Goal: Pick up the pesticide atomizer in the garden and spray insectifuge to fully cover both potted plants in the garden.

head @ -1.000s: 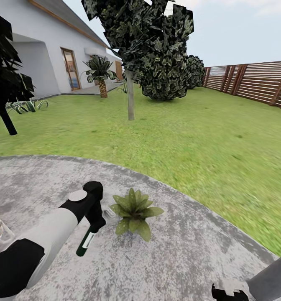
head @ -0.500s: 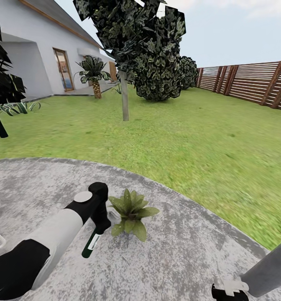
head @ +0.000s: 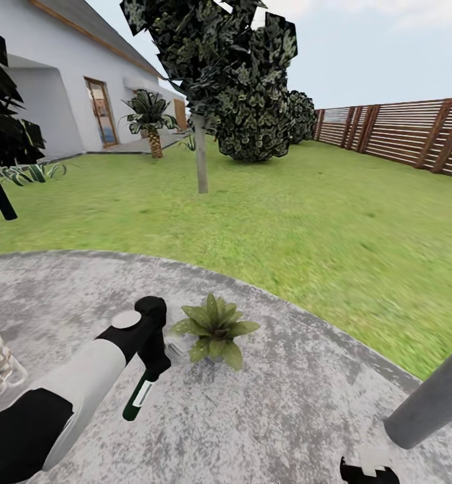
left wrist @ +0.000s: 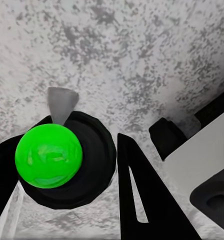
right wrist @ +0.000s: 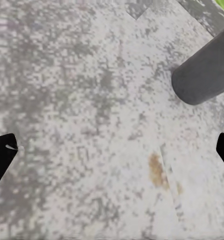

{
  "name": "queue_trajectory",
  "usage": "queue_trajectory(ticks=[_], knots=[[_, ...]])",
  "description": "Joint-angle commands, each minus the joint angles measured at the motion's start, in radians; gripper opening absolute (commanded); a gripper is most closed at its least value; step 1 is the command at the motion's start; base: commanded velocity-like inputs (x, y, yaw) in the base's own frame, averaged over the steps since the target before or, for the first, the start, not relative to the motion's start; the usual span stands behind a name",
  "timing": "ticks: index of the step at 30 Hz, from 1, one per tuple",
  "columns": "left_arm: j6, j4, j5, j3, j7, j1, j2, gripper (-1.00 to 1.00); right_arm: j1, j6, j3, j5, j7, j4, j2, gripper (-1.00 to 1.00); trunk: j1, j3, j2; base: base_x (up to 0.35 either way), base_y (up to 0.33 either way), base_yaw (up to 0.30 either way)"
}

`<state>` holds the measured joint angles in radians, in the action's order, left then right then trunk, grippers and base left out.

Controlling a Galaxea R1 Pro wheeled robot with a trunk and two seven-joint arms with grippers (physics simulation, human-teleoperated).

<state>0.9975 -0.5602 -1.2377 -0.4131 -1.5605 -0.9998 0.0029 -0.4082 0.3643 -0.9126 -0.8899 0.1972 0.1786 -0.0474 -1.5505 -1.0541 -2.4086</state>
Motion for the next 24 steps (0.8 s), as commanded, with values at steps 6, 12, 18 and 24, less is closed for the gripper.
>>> queue_trajectory(ticks=[6,12,18,24], knots=[[0.012,-0.003,-0.010,0.011,-0.010,0.004,-0.005,-1.00,-0.001,0.002,-0.006,-0.011,0.001,-0.004,0.000,1.00,0.000,-0.001,0.000,-0.015,0.036,-0.244],[0.015,-0.001,-0.011,0.013,-0.010,-0.022,-0.008,-1.00,0.000,0.002,-0.008,-0.009,0.002,-0.007,0.000,1.00,0.000,0.001,0.000,0.000,0.001,-0.266],[0.015,0.000,-0.010,0.017,-0.010,-0.044,0.003,-1.00,0.000,0.001,-0.008,-0.010,0.003,-0.007,0.000,1.00,0.000,0.004,0.000,0.000,0.000,-0.228],[0.014,0.002,-0.009,0.023,-0.010,0.040,0.016,-1.00,0.001,0.002,-0.008,-0.011,0.002,-0.007,0.000,1.00,0.000,0.004,0.000,0.000,0.000,-0.024]])
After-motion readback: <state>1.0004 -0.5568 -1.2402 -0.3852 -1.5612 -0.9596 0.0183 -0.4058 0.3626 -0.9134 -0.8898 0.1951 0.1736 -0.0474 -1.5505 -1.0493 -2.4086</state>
